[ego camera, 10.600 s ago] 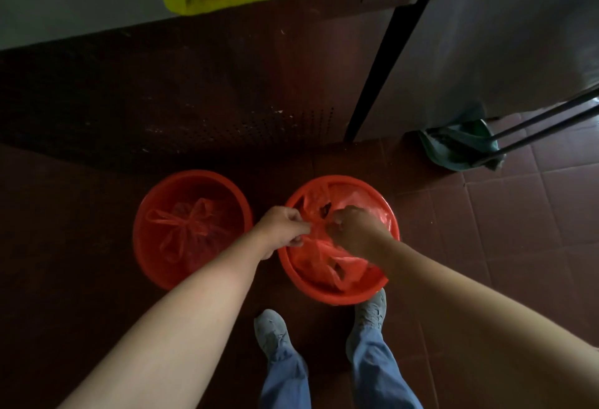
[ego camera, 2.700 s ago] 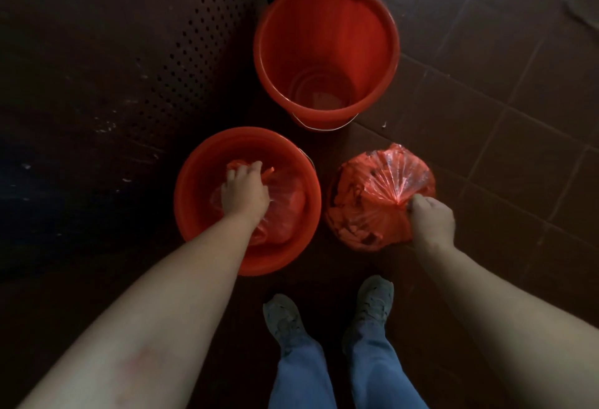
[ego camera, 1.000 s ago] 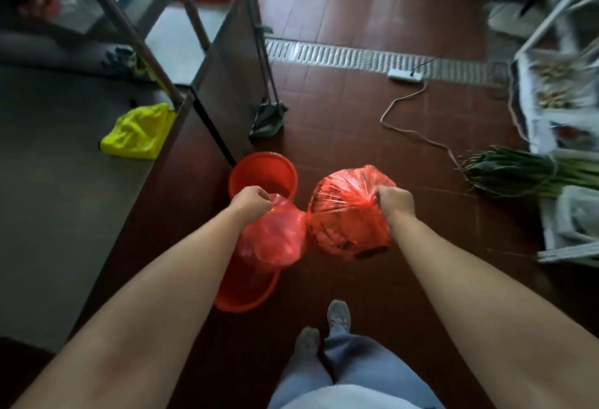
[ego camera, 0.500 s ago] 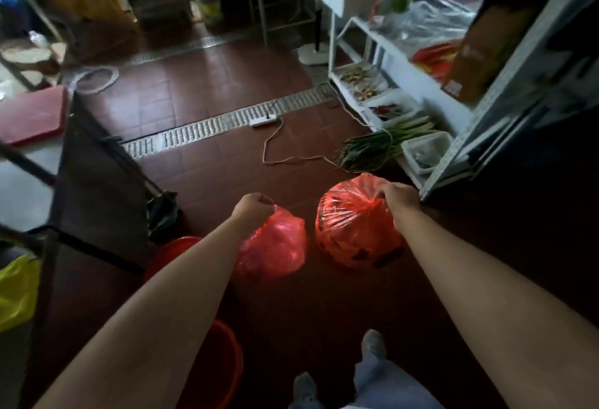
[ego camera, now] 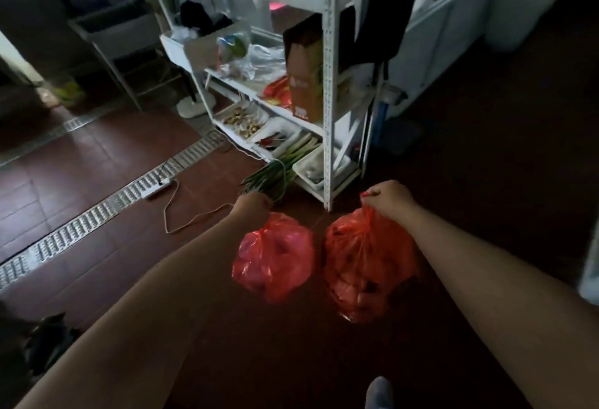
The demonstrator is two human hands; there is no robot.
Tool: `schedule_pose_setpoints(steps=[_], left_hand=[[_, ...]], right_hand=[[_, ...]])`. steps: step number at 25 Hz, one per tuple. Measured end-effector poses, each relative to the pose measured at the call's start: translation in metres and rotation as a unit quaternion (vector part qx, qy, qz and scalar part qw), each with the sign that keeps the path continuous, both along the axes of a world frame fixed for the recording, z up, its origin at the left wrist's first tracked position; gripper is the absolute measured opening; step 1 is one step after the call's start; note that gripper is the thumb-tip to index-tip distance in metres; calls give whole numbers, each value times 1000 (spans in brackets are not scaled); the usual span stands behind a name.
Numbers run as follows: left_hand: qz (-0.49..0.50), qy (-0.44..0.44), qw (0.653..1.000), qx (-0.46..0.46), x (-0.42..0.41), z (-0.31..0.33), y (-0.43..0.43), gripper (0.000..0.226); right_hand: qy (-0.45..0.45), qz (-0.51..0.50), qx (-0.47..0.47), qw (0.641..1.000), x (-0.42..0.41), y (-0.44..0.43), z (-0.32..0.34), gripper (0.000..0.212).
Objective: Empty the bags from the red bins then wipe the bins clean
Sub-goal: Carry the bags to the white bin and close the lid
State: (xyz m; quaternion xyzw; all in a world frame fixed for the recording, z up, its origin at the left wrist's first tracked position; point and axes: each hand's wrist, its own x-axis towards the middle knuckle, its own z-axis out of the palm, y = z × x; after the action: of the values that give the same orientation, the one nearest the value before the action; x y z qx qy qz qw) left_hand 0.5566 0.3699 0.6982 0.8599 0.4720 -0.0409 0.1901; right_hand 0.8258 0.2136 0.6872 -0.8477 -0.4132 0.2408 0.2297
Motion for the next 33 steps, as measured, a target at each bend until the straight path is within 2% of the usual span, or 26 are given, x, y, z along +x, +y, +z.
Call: schedule_pose_setpoints(steps=[3, 9, 16, 23, 27, 33], left_hand=[[-82, 8, 996, 23, 105, 4, -2, 37], [-193, 68, 973, 109, 272, 1, 2, 15], [-272, 46, 942, 194, 449, 4, 22, 28], [-336, -4, 927, 165, 633, 2, 94, 21], [-369, -68, 915, 150, 734, 1, 126, 18], [-328, -108, 932, 108, 895, 1, 165, 18]], right_hand=[[-62, 1, -14, 998, 93, -19, 10, 16], [-82, -71, -46, 993, 240, -52, 23, 17], [-108, -221, -42, 968, 393, -56, 13, 17], [-133, -308, -22, 942, 534, -13, 22, 17], [-141, -349, -14, 926, 610, -1, 22, 19], [-135, -375, -7, 917, 756, 16, 19, 19]])
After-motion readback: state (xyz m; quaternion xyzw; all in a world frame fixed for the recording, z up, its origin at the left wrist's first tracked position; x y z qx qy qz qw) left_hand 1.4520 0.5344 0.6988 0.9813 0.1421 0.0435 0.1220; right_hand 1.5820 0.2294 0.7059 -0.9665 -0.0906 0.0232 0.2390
